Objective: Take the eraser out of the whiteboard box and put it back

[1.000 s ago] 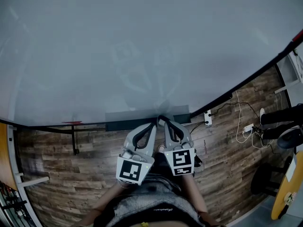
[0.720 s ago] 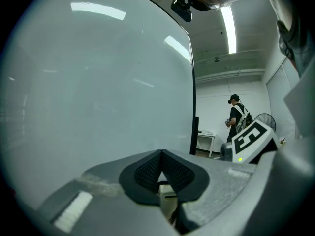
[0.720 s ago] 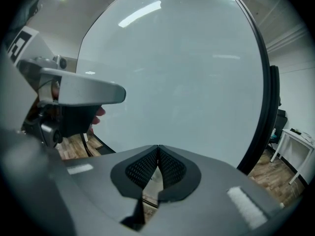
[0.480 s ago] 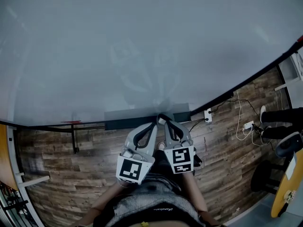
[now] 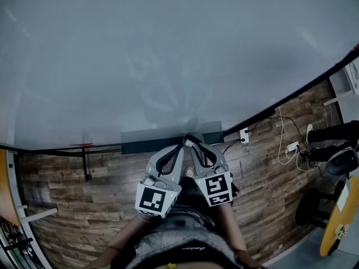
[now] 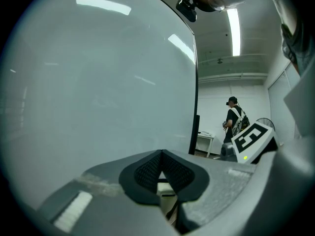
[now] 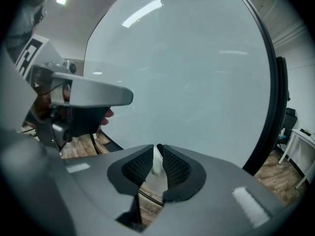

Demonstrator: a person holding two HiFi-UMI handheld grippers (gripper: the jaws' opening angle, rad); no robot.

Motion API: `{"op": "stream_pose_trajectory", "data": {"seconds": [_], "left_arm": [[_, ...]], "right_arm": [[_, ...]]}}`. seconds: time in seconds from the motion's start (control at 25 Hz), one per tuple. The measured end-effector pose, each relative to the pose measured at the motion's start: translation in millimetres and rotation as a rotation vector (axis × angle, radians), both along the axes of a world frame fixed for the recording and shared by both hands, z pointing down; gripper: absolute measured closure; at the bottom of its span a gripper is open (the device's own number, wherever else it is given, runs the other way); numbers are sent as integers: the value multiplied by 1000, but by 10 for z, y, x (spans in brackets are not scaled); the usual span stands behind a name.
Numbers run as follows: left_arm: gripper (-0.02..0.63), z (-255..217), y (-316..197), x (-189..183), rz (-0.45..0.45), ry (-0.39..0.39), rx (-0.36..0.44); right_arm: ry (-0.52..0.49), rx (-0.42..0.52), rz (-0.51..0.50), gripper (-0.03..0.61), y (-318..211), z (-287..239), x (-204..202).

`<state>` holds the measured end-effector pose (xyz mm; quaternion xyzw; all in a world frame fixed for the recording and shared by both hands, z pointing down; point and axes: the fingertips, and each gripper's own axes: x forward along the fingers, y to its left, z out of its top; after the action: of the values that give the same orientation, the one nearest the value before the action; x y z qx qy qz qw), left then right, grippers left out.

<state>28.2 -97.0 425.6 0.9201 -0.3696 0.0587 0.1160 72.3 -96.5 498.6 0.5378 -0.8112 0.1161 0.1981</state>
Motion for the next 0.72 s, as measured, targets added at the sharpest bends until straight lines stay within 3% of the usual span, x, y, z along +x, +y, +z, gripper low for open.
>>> {"op": "stream_pose_trajectory", "data": {"seconds": [0.36,0.56,0.72], "left_arm": [[612,34,-47,-55,-38,-2,16],[612,81,-78,-124,-73,-10,36],[612,55,-87,-184,-135,14,-5]], "right_arm": [[79,-22,-97,428,-31,80,-28],[126,-44,-132,420,-97,178,-11],[144,-67,-183,408,-130,215,-22]]}}
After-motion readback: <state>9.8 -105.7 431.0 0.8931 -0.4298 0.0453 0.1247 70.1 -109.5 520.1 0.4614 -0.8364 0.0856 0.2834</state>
